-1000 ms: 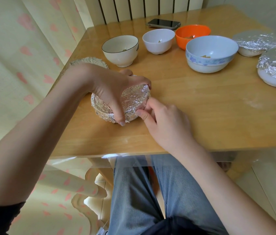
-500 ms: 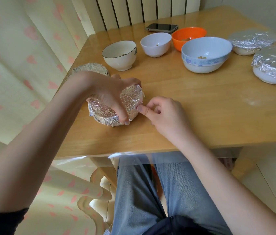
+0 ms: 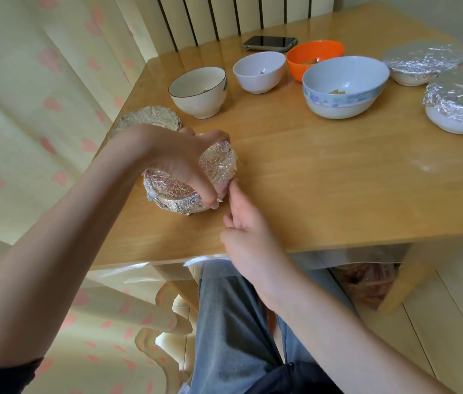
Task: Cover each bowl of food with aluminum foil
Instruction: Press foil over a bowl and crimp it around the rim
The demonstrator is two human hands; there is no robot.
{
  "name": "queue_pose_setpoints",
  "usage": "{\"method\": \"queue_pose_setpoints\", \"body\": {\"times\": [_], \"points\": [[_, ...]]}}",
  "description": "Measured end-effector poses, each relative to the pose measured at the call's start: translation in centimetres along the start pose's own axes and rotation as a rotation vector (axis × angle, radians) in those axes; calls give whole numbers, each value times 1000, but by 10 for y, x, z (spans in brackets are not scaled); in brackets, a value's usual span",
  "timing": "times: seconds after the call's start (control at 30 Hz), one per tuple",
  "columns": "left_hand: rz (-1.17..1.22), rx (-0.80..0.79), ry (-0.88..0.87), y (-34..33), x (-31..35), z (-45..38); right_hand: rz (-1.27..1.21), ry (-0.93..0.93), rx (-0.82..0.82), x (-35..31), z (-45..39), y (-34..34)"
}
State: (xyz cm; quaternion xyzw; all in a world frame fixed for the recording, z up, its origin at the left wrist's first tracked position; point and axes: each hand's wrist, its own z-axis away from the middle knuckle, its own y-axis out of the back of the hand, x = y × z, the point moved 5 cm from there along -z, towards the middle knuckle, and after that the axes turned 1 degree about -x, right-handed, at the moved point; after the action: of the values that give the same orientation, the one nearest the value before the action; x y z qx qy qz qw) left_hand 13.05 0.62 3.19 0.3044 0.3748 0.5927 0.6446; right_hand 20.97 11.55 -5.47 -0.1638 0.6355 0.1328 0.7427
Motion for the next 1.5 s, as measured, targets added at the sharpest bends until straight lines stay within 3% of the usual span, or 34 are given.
{"method": "queue_pose_setpoints", "body": {"times": [0.2, 0.27, 0.43, 0.6, 0.77, 1.0, 1.23, 1.5], "points": [[-16, -1, 41, 2, 4, 2, -189, -42, -2, -4, -1, 23], [-38, -26, 27, 3, 3, 6, -58, 14, 67, -6, 0, 29], [-109, -54, -76, 7, -10, 15, 534, 342, 264, -20, -8, 35], [-58, -57, -255, -7, -7, 7, 536, 448, 265, -27, -27, 33], [-76, -34, -266, -5, -8, 4, 445, 365, 249, -30, -44, 43], [-71, -12, -275, -6, -8, 2, 306, -8, -24, -27, -70, 47], [-77, 12, -274, -5, -8, 2, 275, 6, -107, -26, -60, 48], [-55, 70, -262, -8, -4, 3, 298, 123, -31, -21, -49, 48]]}}
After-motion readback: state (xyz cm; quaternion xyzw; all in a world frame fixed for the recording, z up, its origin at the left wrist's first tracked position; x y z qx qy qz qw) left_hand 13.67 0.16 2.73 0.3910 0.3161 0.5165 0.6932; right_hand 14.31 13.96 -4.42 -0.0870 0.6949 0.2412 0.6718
